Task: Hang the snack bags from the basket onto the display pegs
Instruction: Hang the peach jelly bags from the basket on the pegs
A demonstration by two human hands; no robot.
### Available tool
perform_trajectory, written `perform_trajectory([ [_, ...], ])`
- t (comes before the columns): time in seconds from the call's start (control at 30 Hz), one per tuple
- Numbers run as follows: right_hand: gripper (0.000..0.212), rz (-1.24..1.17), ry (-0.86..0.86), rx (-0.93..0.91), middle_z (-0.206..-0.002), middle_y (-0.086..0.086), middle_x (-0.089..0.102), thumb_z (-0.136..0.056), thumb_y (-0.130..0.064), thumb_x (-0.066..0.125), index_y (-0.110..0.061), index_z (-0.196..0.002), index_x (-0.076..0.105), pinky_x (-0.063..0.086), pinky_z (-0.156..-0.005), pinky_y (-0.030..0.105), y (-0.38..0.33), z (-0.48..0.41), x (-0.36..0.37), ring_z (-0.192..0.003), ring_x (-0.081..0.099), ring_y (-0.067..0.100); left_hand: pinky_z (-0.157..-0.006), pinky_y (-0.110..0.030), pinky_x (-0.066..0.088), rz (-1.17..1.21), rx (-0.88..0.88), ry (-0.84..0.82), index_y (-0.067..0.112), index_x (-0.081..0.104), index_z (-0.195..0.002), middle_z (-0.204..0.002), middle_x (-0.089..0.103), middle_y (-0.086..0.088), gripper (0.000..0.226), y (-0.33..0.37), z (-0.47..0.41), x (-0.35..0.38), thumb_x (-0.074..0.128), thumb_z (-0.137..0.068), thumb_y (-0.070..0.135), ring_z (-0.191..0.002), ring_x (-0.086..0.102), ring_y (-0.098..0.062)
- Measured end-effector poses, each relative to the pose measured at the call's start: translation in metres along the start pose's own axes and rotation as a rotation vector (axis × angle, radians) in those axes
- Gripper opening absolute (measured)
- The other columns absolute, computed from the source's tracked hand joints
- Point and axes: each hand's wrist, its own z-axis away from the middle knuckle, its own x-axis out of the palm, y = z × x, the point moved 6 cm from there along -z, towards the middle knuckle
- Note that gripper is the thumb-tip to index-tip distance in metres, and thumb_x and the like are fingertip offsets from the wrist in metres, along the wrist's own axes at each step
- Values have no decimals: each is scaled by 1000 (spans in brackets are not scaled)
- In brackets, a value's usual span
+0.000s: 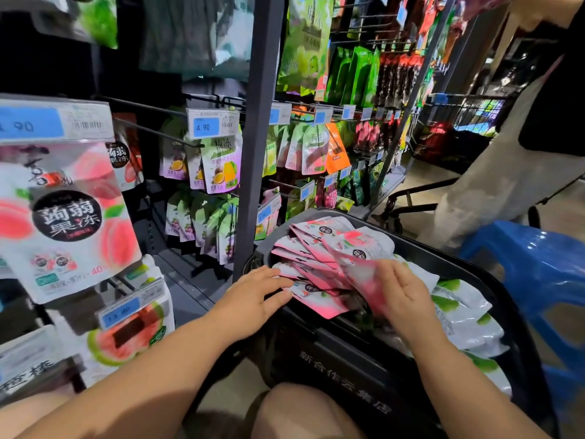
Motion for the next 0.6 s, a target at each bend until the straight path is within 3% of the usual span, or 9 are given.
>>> perform_trajectory([
  [0.1,29,-128,112,-15,-68,-8,54,-103,-31,46,-24,-82,64,43,-65,20,-26,-12,-10,-65,49,6,-119,-28,14,50,-7,7,34,50,-140,-153,35,11,42,0,1,-2,45,-99,45,-147,19,-10],
  [0.2,28,-231,88,-32,-69,6,51,-104,-24,44,-21,-82,61,44,-63,20,-58,-23,-9,-64,49,11,-110,-22,26,184,-11,61,33,53,-135,-141,45,15,45,6,3,-11,56,-93,47,-135,36,-4],
  [0.27,28,-277,21,-66,-66,5,53,-104,-23,43,-17,-83,61,45,-61,18,-77,-29,-4,-62,51,11,-101,-19,30,343,-50,125,42,51,-129,-131,48,22,56,9,6,-23,69,-78,57,-125,42,1],
  [0.33,28,-332,-22,-59,-63,-7,60,-104,-22,43,-19,-85,63,47,-61,16,-88,-37,3,-60,56,5,-102,-17,33,530,-47,144,47,48,-120,-127,54,24,72,14,8,-33,78,-58,67,-123,48,4],
  [0.43,29,-485,-85,0,-66,3,59,-103,-30,48,-23,-82,66,47,-62,27,-98,-50,18,-60,55,17,-89,-10,45,806,-18,87,38,48,-120,-108,68,22,83,22,11,-38,79,-45,51,-105,60,12],
  [0.5,30,-587,-113,41,-68,8,55,-99,-35,51,-28,-76,68,42,-63,32,-101,-57,29,-60,52,21,-72,-14,51,917,-21,74,21,53,-120,-92,75,14,85,25,13,-38,84,-43,38,-87,69,1],
  [0.6,27,-621,-88,56,-83,16,57,-103,-28,48,-22,-85,66,43,-69,35,-104,-68,44,-76,52,26,-52,-16,48,1026,-36,24,8,58,-97,-65,68,5,59,30,18,-35,83,-46,24,-58,64,-6],
])
